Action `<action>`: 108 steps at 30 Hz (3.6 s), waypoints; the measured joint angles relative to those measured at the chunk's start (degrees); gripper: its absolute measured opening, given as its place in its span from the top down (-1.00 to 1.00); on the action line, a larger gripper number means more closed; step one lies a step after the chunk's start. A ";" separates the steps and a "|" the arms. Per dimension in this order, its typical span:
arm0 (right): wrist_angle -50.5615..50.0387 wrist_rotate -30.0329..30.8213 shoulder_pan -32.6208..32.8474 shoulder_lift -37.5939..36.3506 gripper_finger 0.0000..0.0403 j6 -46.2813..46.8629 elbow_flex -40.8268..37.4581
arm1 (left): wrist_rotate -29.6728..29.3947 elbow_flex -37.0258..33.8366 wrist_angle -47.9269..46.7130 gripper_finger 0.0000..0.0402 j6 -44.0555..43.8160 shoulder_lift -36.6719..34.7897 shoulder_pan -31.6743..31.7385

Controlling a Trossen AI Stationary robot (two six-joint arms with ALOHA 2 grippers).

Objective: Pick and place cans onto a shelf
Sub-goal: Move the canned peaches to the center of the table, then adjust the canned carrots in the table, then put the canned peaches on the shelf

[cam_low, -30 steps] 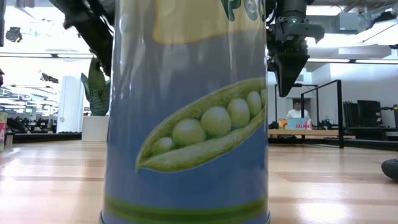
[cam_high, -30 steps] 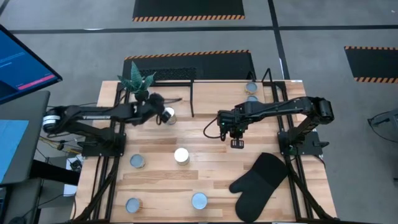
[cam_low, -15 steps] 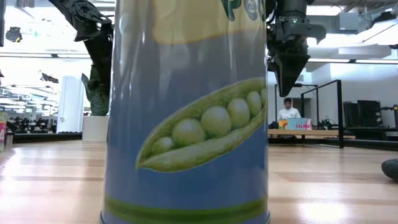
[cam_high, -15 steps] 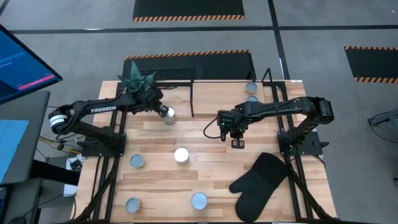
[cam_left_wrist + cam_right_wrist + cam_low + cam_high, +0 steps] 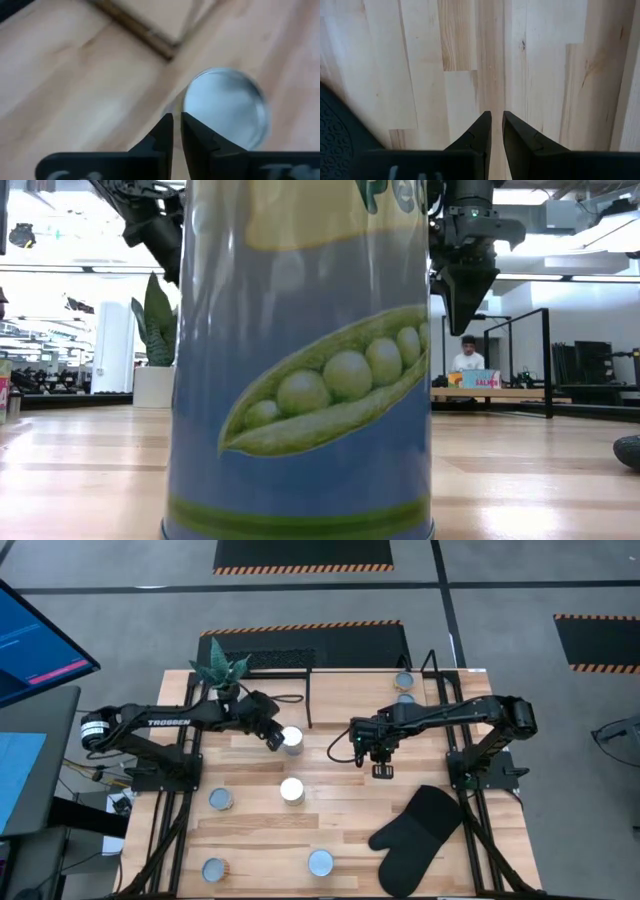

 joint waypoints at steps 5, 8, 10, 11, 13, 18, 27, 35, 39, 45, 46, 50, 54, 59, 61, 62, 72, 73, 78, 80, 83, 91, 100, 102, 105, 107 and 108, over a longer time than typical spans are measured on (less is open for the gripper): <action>-0.05 -0.01 0.00 0.02 0.64 0.00 0.00 | 8.96 0.00 8.27 0.91 2.56 -0.02 -3.42; -0.07 -0.01 0.00 0.00 0.64 0.00 0.00 | 13.12 0.00 10.93 0.92 3.41 -0.23 -5.19; -0.11 -0.01 0.00 0.00 0.64 0.00 0.00 | 11.20 0.01 9.03 0.92 2.44 -0.52 -6.23; -0.15 -0.01 0.00 0.01 0.64 0.00 0.00 | 8.85 0.02 6.84 0.92 1.90 -0.55 -6.64; -0.41 -0.03 0.00 0.00 0.64 -0.01 0.00 | 3.31 -0.01 0.73 0.92 1.06 -0.79 -7.45; -0.40 -0.03 0.00 0.00 0.64 0.00 0.00 | -6.05 -0.02 -9.00 0.92 -0.66 -0.83 -9.02; -0.31 -0.04 0.00 0.00 0.64 0.00 0.00 | -11.76 -0.02 -3.80 0.99 0.69 6.05 -9.60; -1.21 -0.05 0.00 0.00 0.64 0.03 0.00 | -1.70 2.54 18.73 1.00 6.15 16.55 -10.07; -2.47 -0.07 0.00 0.02 0.64 0.87 0.00 | 0.63 7.76 12.26 1.00 8.83 17.85 -10.81; -2.77 -0.07 0.00 0.02 0.64 0.65 0.00 | -9.82 14.58 -10.29 1.00 8.34 17.08 -12.55; -2.62 -0.07 0.00 0.00 0.64 0.59 0.00 | -11.57 15.40 -14.34 1.00 7.66 16.83 -12.85; -0.75 -0.05 0.00 0.00 0.64 0.19 -0.02 | -15.38 17.33 -26.58 1.00 4.55 16.02 -14.33; 3.48 -0.05 0.00 0.02 0.64 -2.17 -0.02 | -17.57 16.47 -33.15 1.00 0.30 13.59 -16.08; 5.76 -0.05 0.00 0.02 0.64 -3.01 -0.02 | -16.16 14.18 -38.00 1.00 -3.77 9.97 -19.73; 5.35 -0.05 0.00 0.02 0.64 -2.99 -0.02 | -11.68 12.61 -38.76 1.00 -3.93 9.12 -21.27; 5.12 -0.05 0.00 0.02 0.64 -3.01 -0.02 | -8.62 11.94 -38.72 1.00 -3.48 9.08 -22.03; 3.96 -0.05 0.00 0.00 0.64 -3.01 -0.02 | 2.48 7.67 -21.79 1.00 -2.53 13.10 -28.89; 3.94 -0.05 0.00 0.00 0.64 -2.98 -0.02 | 1.52 7.63 -18.98 1.00 -2.28 13.70 -29.23; 3.27 -0.05 0.00 0.02 0.64 -2.62 -0.02 | -2.02 7.66 -0.18 1.00 2.59 17.69 -29.31; 2.89 -0.03 0.00 0.01 0.64 -2.63 -0.02 | -2.00 7.69 2.30 1.00 4.63 17.71 -29.33; 2.54 -0.03 0.00 0.02 0.64 -2.62 -0.02 | -2.74 7.89 -1.50 1.00 3.53 17.21 -29.40; 8.84 2.95 -0.04 0.00 0.64 -7.86 -0.02 | -8.77 8.37 -19.44 1.00 -4.95 16.44 -30.26; 17.97 13.57 0.26 0.00 0.64 -16.58 -0.02 | -26.58 7.89 -23.44 1.00 -1.95 16.23 -35.37; 18.12 15.04 -0.07 0.01 0.64 -16.73 -0.02 | -27.18 6.51 -23.41 1.00 -1.88 15.23 -36.34; 18.00 15.07 -0.71 0.00 0.64 -16.71 -0.02 | -27.27 2.42 -20.10 1.00 -1.50 12.31 -37.33; 17.82 15.07 -1.12 0.00 0.64 -16.55 -0.02 | -26.75 -1.43 -16.53 1.00 -1.80 9.36 -37.48; 17.71 15.07 -1.29 0.01 0.64 -16.54 -0.02 | -26.56 -3.43 -14.18 1.00 -1.72 7.51 -37.40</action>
